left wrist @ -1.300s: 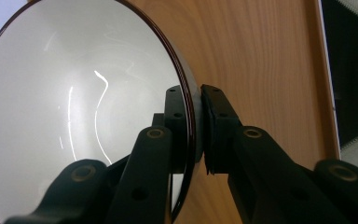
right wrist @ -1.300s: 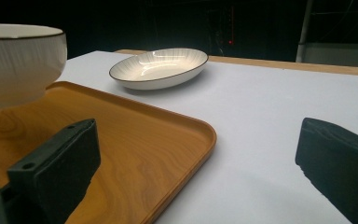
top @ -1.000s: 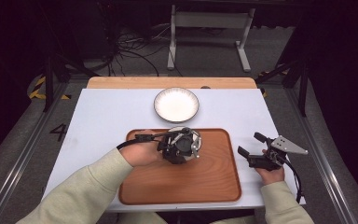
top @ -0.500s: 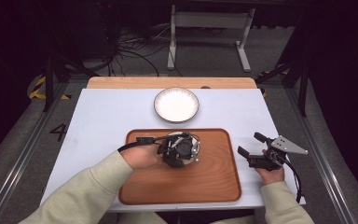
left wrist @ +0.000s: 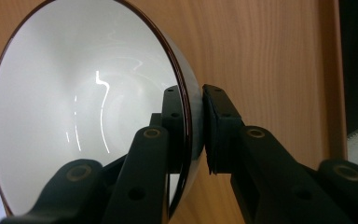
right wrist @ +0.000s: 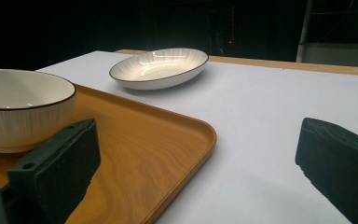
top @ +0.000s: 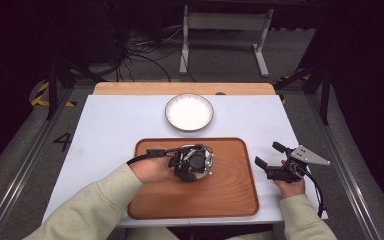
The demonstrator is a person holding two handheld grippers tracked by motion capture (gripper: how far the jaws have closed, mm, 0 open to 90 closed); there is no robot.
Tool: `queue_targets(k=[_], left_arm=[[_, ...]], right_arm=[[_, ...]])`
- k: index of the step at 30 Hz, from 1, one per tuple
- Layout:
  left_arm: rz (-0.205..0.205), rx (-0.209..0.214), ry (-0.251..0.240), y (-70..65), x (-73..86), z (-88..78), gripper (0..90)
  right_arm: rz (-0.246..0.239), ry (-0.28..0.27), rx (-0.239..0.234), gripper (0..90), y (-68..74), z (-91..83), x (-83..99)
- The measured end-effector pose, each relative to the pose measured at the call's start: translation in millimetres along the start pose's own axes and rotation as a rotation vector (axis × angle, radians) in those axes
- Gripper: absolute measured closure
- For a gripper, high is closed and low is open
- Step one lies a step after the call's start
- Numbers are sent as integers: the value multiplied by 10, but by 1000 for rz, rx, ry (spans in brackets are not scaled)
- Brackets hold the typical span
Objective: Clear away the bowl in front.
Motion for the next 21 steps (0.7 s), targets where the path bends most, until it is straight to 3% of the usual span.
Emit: queue_targets(k=[17, 21], left_arm=[[10, 21, 32, -39, 42, 26, 818], [14, 41, 40, -55, 59, 43, 803]], right_arm=[[-2, 5, 2, 7, 0, 6, 6], [-2, 5, 3, 7, 0, 5, 6]])
Point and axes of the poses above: each handheld gripper's, and its own axes: z roughly forward along the jaws, x roughly out of its underside, y roughly to its left, the point moved 8 cm from there along z, roughly forward along the jaws, and after that the axes turned 15 degrees about -z, right-handed, at the moved point
